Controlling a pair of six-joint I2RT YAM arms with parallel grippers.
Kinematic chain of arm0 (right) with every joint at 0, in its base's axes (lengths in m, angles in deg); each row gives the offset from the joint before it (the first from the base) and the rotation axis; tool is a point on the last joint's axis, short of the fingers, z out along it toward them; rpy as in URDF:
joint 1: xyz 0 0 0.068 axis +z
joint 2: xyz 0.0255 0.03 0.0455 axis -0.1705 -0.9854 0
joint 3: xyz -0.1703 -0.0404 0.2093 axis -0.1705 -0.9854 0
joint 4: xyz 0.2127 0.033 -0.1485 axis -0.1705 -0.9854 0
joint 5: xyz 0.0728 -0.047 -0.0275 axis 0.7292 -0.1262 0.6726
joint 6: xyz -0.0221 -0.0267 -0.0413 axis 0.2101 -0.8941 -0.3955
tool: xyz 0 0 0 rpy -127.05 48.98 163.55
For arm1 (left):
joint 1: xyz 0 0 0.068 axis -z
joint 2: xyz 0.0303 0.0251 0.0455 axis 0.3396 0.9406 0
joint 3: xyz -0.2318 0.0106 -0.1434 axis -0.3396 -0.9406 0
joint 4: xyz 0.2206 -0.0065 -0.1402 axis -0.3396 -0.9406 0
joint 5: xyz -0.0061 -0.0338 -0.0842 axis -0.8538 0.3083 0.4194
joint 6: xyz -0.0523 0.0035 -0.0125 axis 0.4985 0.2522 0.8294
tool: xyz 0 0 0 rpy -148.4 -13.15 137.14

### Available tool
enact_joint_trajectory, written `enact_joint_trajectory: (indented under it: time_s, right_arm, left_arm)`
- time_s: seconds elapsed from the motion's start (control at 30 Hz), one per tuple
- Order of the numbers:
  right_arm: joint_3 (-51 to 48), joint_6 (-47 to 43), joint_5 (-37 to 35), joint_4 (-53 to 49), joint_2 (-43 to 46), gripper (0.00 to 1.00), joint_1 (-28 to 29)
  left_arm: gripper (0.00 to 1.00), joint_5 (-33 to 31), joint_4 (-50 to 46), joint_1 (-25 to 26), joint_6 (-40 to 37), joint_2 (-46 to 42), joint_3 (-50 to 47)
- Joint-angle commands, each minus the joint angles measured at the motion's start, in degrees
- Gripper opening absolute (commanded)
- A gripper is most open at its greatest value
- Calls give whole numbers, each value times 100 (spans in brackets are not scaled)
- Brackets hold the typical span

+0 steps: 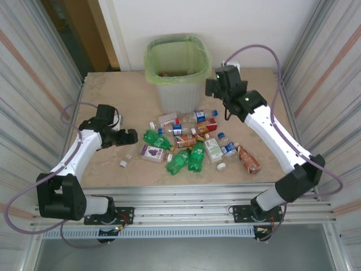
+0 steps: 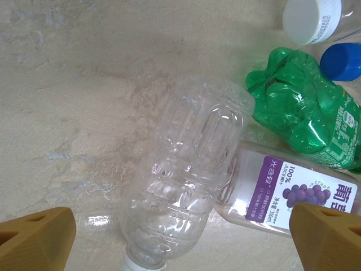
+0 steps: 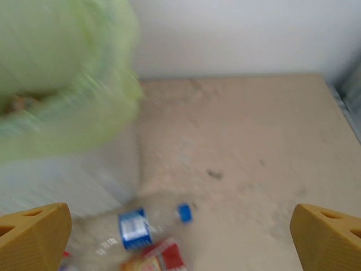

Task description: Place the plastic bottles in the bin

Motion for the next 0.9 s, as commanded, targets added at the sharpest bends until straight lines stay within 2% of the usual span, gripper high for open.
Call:
enact_joint_trajectory:
  time_s: [0.0, 0.3, 0.5, 0.87]
  right_arm:
    - [-630, 811, -469, -267, 720, 98, -192]
    - [-2060, 1496, -620, -885, 1738, 98, -451]
    - [-2417, 1827, -761, -1354, 1911, 98, -471]
    - [-2815, 1959, -900, -1404, 2083, 98, -487]
  left_arm:
    - [97, 103, -143, -33, -129, 132, 164]
    - [96, 41, -148, -33, -104, 442, 198]
    - [94, -22, -148, -33, -49, 623, 167]
    - [89, -202, -82, -33, 52, 1045, 238]
